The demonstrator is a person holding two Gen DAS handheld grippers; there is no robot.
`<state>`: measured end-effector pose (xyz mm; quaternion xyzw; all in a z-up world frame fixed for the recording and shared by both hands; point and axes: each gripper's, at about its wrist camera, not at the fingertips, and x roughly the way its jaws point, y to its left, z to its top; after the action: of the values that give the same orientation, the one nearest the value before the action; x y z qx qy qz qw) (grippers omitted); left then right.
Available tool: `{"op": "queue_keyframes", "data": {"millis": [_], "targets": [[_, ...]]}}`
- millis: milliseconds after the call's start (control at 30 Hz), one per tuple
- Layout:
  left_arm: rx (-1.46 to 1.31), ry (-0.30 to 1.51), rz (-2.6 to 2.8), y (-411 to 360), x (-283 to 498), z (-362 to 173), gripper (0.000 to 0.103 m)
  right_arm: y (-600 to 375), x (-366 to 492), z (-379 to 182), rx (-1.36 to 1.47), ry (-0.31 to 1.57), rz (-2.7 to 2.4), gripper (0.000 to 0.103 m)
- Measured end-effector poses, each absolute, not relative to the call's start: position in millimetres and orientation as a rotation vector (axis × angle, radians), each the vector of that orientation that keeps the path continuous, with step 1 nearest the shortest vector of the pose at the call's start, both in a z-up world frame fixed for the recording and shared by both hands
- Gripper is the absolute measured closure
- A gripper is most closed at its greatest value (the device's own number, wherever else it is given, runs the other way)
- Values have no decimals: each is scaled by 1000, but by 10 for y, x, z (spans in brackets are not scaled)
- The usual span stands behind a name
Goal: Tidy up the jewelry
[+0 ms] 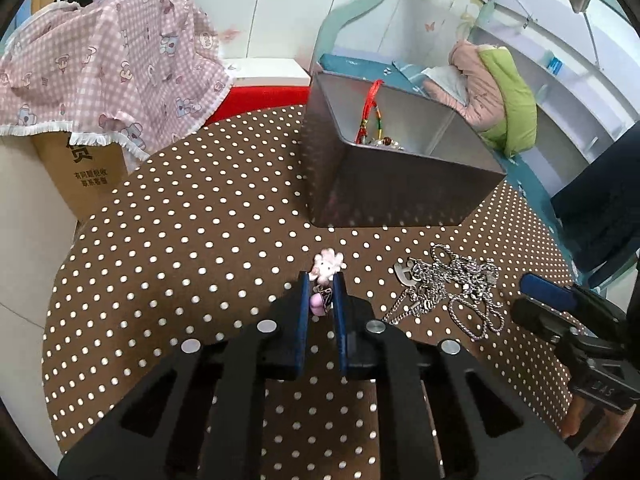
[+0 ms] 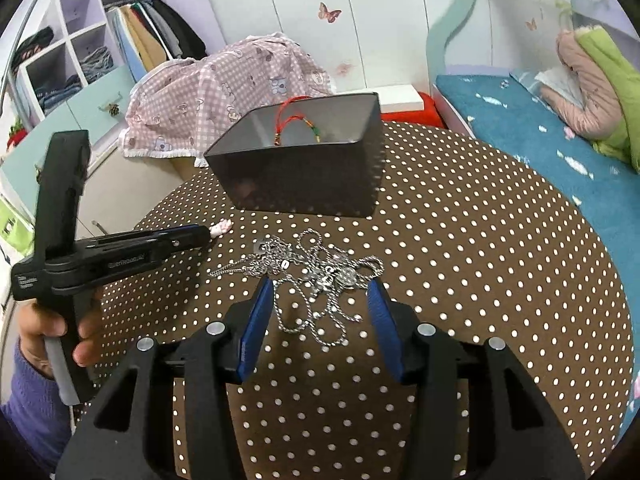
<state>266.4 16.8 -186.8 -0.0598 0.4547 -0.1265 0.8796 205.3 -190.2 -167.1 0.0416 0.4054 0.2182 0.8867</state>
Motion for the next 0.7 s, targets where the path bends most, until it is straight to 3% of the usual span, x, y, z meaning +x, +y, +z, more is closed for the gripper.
{"op": "queue_keyframes", "data": {"millis": [267,500,700], "targets": [[-142,902,-285,300,2502,-1680,91,-1706,2045,-1695,9,849,449,57],[-162,903,-287,409,2440,-1652,91,-1335,2138,-1693,-49,860,505,74],[-174,907,-296,455,2428,-1659,91,-1099,2205,-1797,-114,878,484,75]]}}
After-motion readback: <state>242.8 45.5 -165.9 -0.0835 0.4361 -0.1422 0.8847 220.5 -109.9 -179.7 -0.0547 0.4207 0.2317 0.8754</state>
